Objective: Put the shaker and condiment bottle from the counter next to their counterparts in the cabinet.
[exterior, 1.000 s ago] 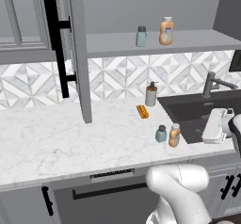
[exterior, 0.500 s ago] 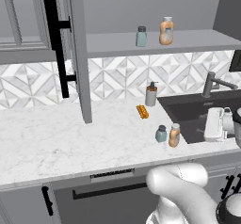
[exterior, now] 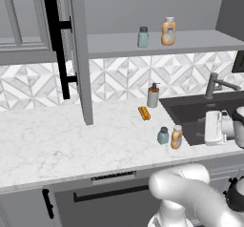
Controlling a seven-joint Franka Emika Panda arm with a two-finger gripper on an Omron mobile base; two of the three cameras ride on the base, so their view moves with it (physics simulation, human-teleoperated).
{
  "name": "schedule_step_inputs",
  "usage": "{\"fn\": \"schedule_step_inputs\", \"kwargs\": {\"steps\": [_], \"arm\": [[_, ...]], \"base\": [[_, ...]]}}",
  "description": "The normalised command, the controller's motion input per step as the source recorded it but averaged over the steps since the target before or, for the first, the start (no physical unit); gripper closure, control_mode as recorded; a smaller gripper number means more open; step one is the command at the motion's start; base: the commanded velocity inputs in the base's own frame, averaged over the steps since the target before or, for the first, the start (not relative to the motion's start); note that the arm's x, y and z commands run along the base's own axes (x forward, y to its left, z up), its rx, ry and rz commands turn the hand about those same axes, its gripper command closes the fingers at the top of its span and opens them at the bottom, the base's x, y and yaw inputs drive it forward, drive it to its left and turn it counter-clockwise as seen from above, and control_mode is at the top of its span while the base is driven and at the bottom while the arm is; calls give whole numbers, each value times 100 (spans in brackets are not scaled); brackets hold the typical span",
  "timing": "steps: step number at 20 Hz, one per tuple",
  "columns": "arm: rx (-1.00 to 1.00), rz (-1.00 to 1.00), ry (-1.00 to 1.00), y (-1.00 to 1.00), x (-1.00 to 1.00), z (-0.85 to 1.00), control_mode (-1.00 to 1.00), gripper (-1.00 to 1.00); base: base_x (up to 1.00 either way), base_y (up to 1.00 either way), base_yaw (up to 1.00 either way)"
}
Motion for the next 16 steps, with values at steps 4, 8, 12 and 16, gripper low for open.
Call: {"fn": "schedule_step_inputs", "kwargs": {"steps": [4, 8, 12, 16], "arm": [[0, 0, 0, 0, 54, 0, -100, -100], [0, 0, 0, 0, 22, 0, -100, -100], [2, 0, 0, -1, -40, 0, -100, -100], [1, 1, 0, -1, -35, 0, -100, -100]], "base": [[0, 0, 0], [0, 0, 0], [0, 0, 0], [0, 0, 0]]}}
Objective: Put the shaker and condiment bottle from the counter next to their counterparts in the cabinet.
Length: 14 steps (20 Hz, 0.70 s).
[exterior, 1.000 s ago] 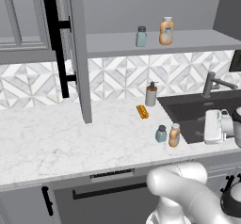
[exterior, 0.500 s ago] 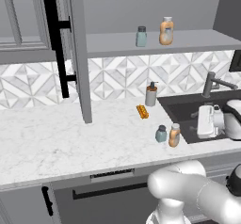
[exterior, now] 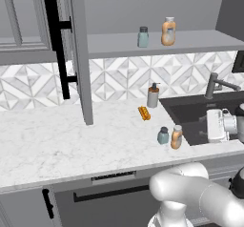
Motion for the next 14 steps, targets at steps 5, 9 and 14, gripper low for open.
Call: {"fn": "schedule_step_inputs", "kwargs": {"steps": [5, 9, 14], "arm": [[0, 0, 0, 2, 16, 0, -100, -100], [0, 0, 0, 4, 9, 0, -100, -100], [0, 0, 0, 5, -11, 0, -100, -100]], "base": [[0, 0, 0], [0, 0, 0], [0, 0, 0]]}}
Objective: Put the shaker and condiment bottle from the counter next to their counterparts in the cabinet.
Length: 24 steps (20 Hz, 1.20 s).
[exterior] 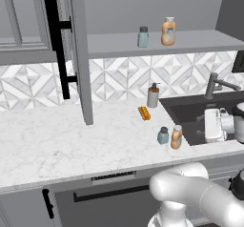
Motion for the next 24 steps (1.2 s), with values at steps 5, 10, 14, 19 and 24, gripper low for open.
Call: {"fn": "schedule_step_inputs", "kwargs": {"steps": [5, 10, 14, 19, 24], "arm": [[0, 0, 0, 9, 0, 0, -100, -100], [0, 0, 0, 13, -6, 0, -100, -100], [0, 0, 0, 9, -16, 0, -100, -100], [0, 0, 0, 10, -12, 0, -100, -100], [0, 0, 0, 13, -1, 0, -100, -100]], "base": [[0, 0, 0], [0, 0, 0], [0, 0, 0], [0, 0, 0], [0, 0, 0]]}}
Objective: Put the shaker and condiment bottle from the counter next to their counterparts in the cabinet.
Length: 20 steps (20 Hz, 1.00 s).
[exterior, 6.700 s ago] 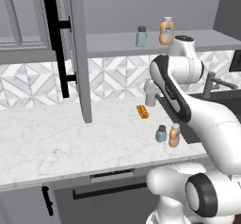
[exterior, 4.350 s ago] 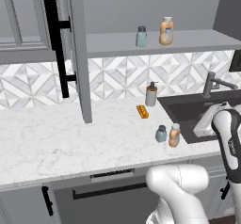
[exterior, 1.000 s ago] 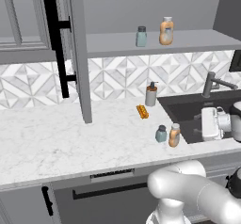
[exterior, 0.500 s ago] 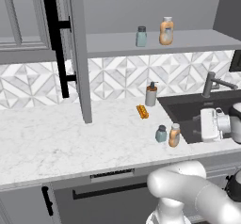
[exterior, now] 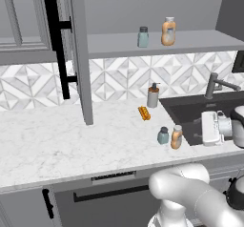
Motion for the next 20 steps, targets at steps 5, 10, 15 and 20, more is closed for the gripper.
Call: {"fn": "schedule_step_inputs", "kwargs": {"steps": [5, 10, 15, 20], "arm": [[3, 0, 3, 9, 0, 0, -100, -100], [10, 0, 8, 1, -13, 0, -100, -100], [10, 0, 7, 0, 1, 0, -100, -100], [4, 0, 0, 0, 0, 0, -100, -100]], "base": [[0, 0, 0], [0, 0, 0], [0, 0, 0], [0, 0, 0]]}}
